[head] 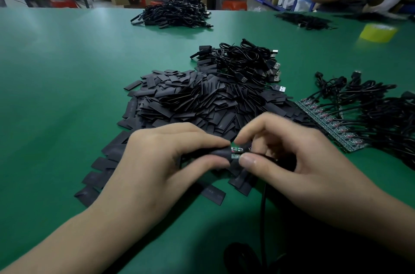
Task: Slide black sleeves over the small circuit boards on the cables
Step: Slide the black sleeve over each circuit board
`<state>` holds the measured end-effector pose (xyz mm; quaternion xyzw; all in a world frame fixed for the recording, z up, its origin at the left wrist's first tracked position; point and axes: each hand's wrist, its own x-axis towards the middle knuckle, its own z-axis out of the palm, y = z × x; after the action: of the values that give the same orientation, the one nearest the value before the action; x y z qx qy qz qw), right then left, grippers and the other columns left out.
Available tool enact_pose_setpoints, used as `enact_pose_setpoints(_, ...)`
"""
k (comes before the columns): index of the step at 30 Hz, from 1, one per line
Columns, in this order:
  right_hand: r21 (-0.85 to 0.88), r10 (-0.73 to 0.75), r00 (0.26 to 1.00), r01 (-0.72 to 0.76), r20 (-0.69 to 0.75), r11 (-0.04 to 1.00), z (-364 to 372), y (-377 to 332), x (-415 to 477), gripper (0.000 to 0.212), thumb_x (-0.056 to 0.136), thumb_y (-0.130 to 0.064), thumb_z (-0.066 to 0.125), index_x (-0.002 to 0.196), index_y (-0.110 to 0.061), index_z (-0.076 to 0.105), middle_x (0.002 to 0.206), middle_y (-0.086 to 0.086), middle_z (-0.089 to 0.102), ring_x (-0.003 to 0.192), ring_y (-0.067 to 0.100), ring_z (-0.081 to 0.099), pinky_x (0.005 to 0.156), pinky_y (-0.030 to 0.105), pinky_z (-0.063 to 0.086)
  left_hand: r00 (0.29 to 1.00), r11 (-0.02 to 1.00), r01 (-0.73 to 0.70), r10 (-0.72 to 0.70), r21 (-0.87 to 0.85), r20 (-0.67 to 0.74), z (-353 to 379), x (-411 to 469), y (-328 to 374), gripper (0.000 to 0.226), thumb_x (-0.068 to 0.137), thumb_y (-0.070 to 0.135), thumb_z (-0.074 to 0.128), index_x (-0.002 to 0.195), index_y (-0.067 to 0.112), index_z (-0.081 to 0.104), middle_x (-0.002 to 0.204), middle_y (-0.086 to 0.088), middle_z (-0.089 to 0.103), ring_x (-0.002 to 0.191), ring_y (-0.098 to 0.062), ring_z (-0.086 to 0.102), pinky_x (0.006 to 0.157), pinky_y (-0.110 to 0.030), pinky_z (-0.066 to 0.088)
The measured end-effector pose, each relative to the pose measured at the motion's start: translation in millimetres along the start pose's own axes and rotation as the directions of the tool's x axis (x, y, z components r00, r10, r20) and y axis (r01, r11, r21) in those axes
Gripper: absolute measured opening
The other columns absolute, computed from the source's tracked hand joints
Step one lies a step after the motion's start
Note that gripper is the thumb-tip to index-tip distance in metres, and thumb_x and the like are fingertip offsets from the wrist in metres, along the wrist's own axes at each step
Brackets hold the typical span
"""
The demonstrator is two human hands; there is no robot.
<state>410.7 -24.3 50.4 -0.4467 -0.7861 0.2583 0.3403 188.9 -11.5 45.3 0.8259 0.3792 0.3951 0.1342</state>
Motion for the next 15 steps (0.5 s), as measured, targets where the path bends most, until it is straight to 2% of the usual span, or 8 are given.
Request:
enact_pose_setpoints(2,-0.045,-0.071,0.995,0.068,-0.073,0.997,-2.0,-1.1,-0.4,0.006,0.089,-0.032,0.068,0.094,-0.033,0.064,0.079,-0.010,0.064,0.073,0.014,0.064,0.064,0.027,0.048,0.998,0.997,0.058,-0.058,-0.044,-0.017,0.0,-0.5,-5.0,0.021,0.078,0.035,0.078,0.096,0.025,0.082,0.090,0.019,0.074,0.085,0.003,0.069,0.078,-0.016,0.051)
enact_pose_setpoints(6,-0.161,-0.162,0.977,0.140,-0.136,0.977,-2.8,-3.0,-0.2,0.005,0.088,-0.023,0.072,0.089,-0.028,0.071,0.079,-0.017,0.068,0.077,0.004,0.068,0.067,0.013,0.047,0.997,0.992,0.053,-0.059,-0.111,-0.047,3.6,-1.1,-3.4,0.019,0.078,0.034,0.078,0.095,0.026,0.081,0.090,0.019,0.074,0.086,0.002,0.070,0.078,-0.014,0.050)
enact_pose_setpoints(15,-0.203,-0.197,0.968,0.164,-0.155,0.965,1.4,-6.1,-2.4,0.002,0.085,-0.023,0.076,0.085,-0.025,0.075,0.074,-0.019,0.070,0.071,-0.002,0.068,0.064,0.013,0.049,0.998,0.988,0.056,-0.061,-0.141,-0.029,7.1,-2.0,1.7,0.018,0.078,0.031,0.079,0.095,0.025,0.081,0.089,0.019,0.074,0.087,0.003,0.070,0.078,-0.010,0.048)
